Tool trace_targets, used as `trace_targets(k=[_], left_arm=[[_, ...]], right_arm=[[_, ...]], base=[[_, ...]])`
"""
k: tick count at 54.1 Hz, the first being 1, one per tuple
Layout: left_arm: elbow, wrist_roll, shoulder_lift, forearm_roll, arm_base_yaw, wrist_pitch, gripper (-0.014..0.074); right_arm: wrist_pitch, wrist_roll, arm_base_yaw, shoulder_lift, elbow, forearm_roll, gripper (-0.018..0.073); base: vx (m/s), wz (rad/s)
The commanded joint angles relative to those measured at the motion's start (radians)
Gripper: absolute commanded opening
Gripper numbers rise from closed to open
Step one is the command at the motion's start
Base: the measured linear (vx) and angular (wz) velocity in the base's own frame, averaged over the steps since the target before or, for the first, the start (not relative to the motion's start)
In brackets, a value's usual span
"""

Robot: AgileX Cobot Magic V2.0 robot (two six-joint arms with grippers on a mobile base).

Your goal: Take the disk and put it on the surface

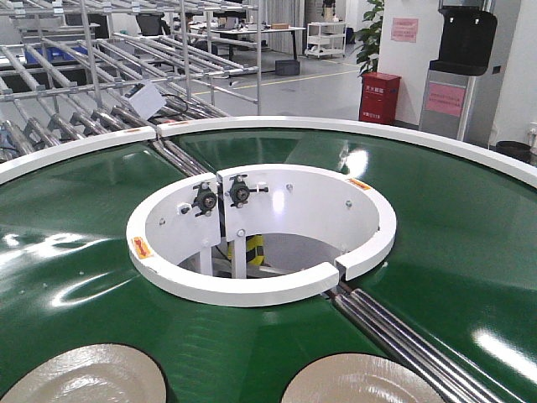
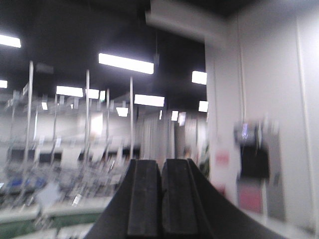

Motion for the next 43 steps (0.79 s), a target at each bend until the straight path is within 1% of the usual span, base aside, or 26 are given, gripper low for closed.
trace_targets(k=[1, 4, 5, 8, 9, 10, 11, 18, 22, 23, 26, 27, 32, 33, 40, 41, 43], left_arm=[[-0.2, -0.024, 0.116, 0.0, -0.001, -0.21, -0.0001], [-0.2, -0.024, 0.116, 0.0, -0.001, -0.21, -0.0001], [-0.361, -0.024, 0.257, 0.0, -0.001, -0.21, -0.0001], [-0.361, -0.024, 0.257, 0.0, -0.001, -0.21, -0.0001], [-0.361, -0.024, 0.386, 0.0, -0.001, -0.21, -0.0001], [-0.361, -0.024, 0.386, 0.0, -0.001, -0.21, -0.0001], [-0.525, -0.024, 0.447, 0.0, -0.001, -0.21, -0.0001], [-0.525, -0.024, 0.447, 0.0, -0.001, -0.21, -0.0001], [-0.525, -0.024, 0.447, 0.0, -0.001, -0.21, -0.0001], [-0.525, 0.099, 0.698, 0.0, -0.001, 0.267, -0.0001], [-0.525, 0.099, 0.698, 0.0, -0.001, 0.267, -0.0001], [-0.525, 0.099, 0.755, 0.0, -0.001, 0.296, -0.0001], [-0.525, 0.099, 0.795, 0.0, -0.001, 0.296, 0.0002], [-0.614, 0.099, 0.821, -0.001, -0.001, 0.301, 0.0002], [-0.614, 0.099, 0.821, -0.002, -0.001, 0.302, 0.0002], [-0.614, 0.099, 0.821, -0.002, -0.001, 0.302, 0.0031], [-0.614, 0.099, 0.821, -0.002, -0.001, 0.302, 0.0031]], right_arm=[[0.023, -0.124, -0.001, 0.127, -0.241, -0.005, -0.0008], [0.076, -0.163, -0.001, 0.206, -0.355, -0.005, -0.0008], [0.098, -0.167, -0.001, 0.241, -0.379, -0.005, -0.0008], [0.139, -0.17, -0.001, 0.322, -0.453, -0.005, -0.0008], [0.148, -0.17, -0.001, 0.344, -0.47, -0.005, -0.0008], [0.16, -0.17, -0.001, 0.377, -0.493, -0.005, -0.0008], [0.172, -0.17, -0.001, 0.409, -0.512, -0.005, -0.0008], [0.172, -0.166, -0.001, 0.551, -0.555, 0.009, -0.0008], [0.198, -0.16, -0.001, 0.619, -0.557, 0.03, -0.0008], [0.206, -0.159, -0.001, 0.632, -0.557, 0.032, -0.0008], [0.24, -0.157, -0.001, 0.679, -0.557, 0.033, -0.0008], [0.247, -0.157, -0.001, 0.69, -0.557, 0.033, -0.0008], [0.28, -0.154, -0.001, 0.75, -0.557, 0.033, -0.0008], [0.282, -0.154, -0.001, 0.758, -0.557, 0.033, -0.0008], [0.307, -0.154, -0.001, 0.8, -0.557, 0.037, 0.0009], [0.308, -0.154, -0.001, 0.801, -0.557, 0.037, 0.0016], [0.307, -0.154, -0.001, 0.804, -0.557, 0.045, 0.0036]], base=[[0.0, 0.0], [0.0, 0.0], [0.0, 0.0], [0.0, 0.0], [0.0, 0.0], [0.0, 0.0], [0.0, 0.0], [0.0, 0.0], [0.0, 0.0], [0.0, 0.0], [0.0, 0.0], [0.0, 0.0], [0.0, 0.0], [0.0, 0.0], [0.0, 0.0], [0.0, 0.0], [0.0, 0.0]])
